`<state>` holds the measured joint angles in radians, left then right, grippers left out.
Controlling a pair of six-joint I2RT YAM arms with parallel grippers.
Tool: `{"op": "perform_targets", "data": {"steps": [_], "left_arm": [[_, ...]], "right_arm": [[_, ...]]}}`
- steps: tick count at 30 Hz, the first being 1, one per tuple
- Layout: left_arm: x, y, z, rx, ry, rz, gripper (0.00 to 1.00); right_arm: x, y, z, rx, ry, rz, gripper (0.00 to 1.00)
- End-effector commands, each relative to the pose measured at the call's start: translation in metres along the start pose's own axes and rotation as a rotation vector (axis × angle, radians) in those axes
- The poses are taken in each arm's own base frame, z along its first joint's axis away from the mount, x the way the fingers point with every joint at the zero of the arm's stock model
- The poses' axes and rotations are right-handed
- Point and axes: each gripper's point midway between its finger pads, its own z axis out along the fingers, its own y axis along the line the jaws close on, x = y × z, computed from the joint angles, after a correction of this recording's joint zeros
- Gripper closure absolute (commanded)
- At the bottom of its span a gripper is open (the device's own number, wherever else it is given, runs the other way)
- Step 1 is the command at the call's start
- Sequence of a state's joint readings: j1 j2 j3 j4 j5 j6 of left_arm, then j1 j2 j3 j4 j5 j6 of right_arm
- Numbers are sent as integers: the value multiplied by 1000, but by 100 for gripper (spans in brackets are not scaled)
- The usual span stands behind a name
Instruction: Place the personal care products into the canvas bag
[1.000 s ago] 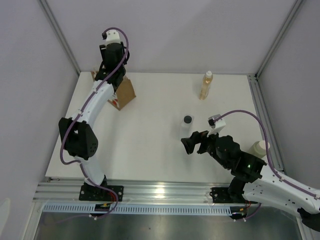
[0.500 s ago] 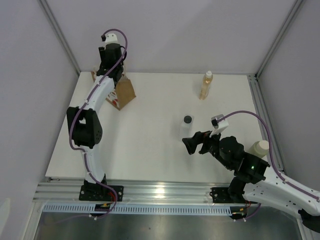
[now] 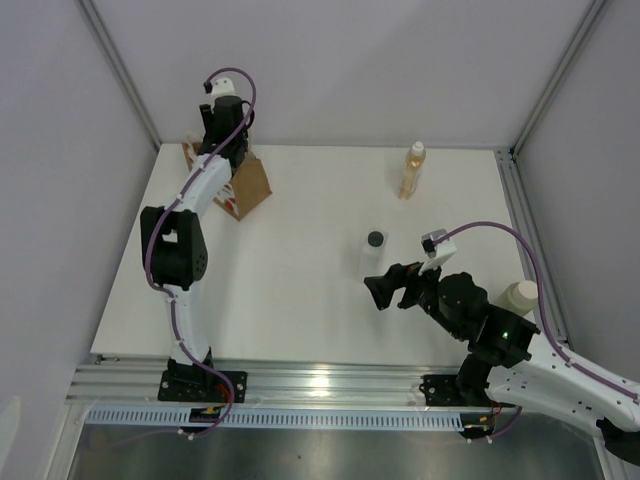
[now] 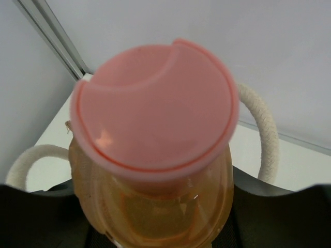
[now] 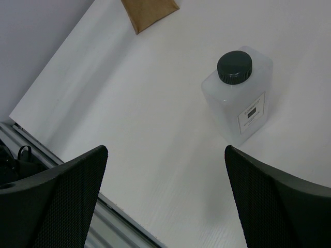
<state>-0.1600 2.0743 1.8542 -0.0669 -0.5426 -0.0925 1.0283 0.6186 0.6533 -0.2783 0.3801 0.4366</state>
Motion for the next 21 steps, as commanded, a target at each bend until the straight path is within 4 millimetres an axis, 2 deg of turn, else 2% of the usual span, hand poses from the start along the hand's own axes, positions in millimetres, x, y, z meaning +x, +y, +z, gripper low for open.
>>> {"op": "perform_targets", "data": {"steps": [1, 7, 14, 16, 17, 21], "left_arm": [[-64, 1, -12, 22, -188, -186, 100], [-35, -7, -3, 36, -129, -222, 99], [-13, -18, 3, 74, -98, -226, 99], [-5, -18, 4, 74, -80, -221, 89], [-6, -18, 3, 75, -81, -226, 77], [9, -16, 3, 69, -56, -221, 71]], "right_arm": [[-21, 13, -5, -43, -44, 29, 1], [-21, 15, -5, -49, -42, 30, 0], [-22, 13, -5, -39, -46, 26, 0], [-22, 13, -5, -44, -45, 26, 1], [-22, 14, -5, -47, -45, 30, 1], [-21, 13, -5, -40, -44, 25, 0]]}}
